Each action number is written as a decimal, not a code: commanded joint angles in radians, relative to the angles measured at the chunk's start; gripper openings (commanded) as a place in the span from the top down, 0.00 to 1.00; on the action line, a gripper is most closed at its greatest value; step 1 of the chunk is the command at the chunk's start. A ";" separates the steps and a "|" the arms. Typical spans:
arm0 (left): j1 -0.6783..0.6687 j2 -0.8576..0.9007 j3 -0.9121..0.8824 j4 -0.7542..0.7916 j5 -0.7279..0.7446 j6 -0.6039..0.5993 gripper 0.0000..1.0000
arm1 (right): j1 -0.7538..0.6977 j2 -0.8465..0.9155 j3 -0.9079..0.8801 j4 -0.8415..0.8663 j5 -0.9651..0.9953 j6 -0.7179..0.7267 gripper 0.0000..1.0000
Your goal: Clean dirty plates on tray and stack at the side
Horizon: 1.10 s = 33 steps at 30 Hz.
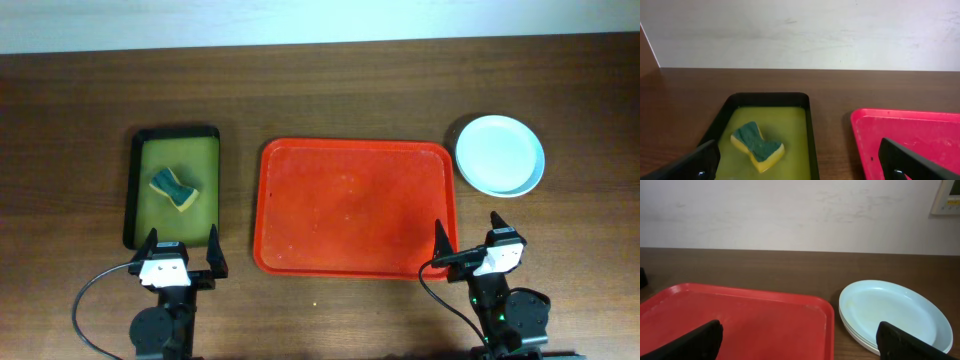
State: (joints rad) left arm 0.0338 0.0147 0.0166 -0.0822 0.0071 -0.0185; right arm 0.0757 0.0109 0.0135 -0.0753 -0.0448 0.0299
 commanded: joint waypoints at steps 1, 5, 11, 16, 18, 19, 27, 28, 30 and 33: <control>0.005 -0.010 -0.008 0.000 -0.011 0.016 0.01 | 0.008 -0.008 -0.008 -0.002 0.009 0.004 0.01; 0.005 -0.010 -0.008 0.000 -0.011 0.016 0.01 | 0.008 -0.008 -0.008 -0.002 0.009 0.004 0.01; 0.005 -0.010 -0.008 0.000 -0.011 0.016 0.01 | 0.008 -0.008 -0.008 -0.002 0.009 0.004 0.01; 0.005 -0.010 -0.008 0.000 -0.011 0.016 0.01 | 0.008 -0.008 -0.008 -0.002 0.009 0.004 0.01; 0.005 -0.010 -0.008 0.000 -0.011 0.016 0.01 | 0.008 -0.008 -0.008 -0.002 0.009 0.004 0.01; 0.005 -0.010 -0.008 0.000 -0.011 0.016 0.01 | 0.008 -0.008 -0.008 -0.002 0.009 0.004 0.01; 0.005 -0.010 -0.008 0.000 -0.011 0.016 0.01 | 0.008 -0.008 -0.008 -0.002 0.009 0.004 0.02; 0.005 -0.010 -0.008 0.000 -0.011 0.016 0.01 | 0.008 -0.008 -0.008 -0.002 0.009 0.004 0.01; 0.005 -0.010 -0.008 0.000 -0.011 0.016 0.01 | 0.008 -0.008 -0.008 -0.002 0.009 0.004 0.01; 0.005 -0.010 -0.008 0.000 -0.011 0.016 0.01 | 0.008 -0.008 -0.008 -0.002 0.009 0.004 0.01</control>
State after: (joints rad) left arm 0.0334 0.0147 0.0166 -0.0822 0.0071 -0.0185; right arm 0.0757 0.0109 0.0135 -0.0753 -0.0448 0.0296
